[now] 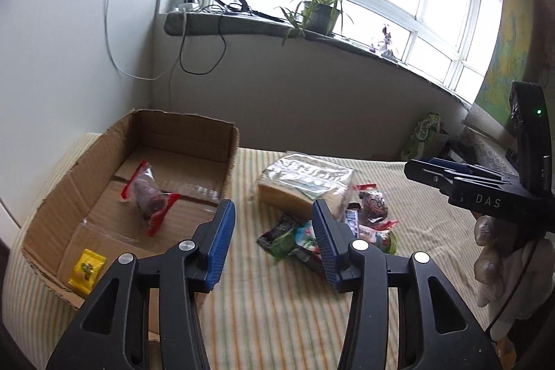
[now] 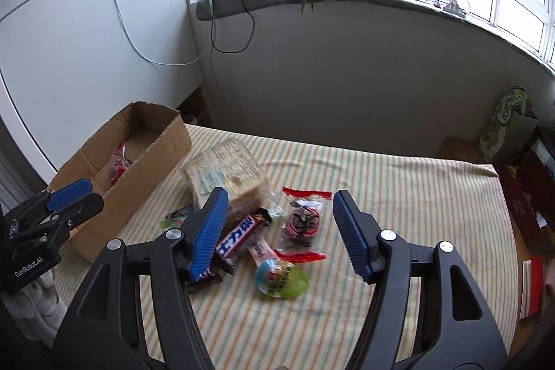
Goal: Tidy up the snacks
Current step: 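Grasp the cone snack with right tool while left tool grasps red-white packet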
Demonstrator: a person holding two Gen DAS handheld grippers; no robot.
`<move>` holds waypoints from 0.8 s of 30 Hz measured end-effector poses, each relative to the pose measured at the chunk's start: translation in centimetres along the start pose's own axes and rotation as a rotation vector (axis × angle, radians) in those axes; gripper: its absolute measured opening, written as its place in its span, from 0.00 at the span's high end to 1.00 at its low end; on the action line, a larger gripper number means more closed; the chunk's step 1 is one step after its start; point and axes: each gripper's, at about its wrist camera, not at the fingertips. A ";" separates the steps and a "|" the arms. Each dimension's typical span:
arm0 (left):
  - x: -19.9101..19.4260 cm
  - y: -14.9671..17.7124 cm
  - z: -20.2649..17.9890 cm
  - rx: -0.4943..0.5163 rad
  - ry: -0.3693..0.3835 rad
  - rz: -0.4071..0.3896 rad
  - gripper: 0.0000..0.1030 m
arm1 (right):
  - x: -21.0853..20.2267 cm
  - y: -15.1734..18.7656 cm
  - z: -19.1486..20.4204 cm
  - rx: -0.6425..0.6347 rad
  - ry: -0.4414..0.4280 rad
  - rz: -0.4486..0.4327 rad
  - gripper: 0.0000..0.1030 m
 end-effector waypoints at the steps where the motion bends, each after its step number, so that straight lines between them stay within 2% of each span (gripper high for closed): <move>1: 0.4 0.2 -0.4 0.006 0.007 0.012 0.57 | 0.1 0.5 -0.4 0.002 0.002 0.008 0.36; 8: 2.8 1.6 -2.4 0.030 0.044 0.099 0.53 | 1.6 3.6 -1.3 -0.011 -0.038 0.076 0.36; 15: 4.8 2.7 -3.0 0.051 0.014 0.154 0.53 | 4.2 6.0 -0.5 -0.053 -0.080 0.143 0.36; 20: 6.1 3.0 -3.6 0.072 -0.009 0.171 0.53 | 5.6 6.7 0.0 -0.075 -0.104 0.172 0.36; 24: 7.3 3.0 -3.2 0.051 -0.024 0.194 0.53 | 6.3 6.9 0.2 -0.092 -0.112 0.182 0.36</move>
Point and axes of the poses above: each gripper's, at about its wrist camera, not at the fingertips, and x roughly the way its jaws point, z to its left, y to its underside, and after that the axes turned 10 degrees about -x, right-handed
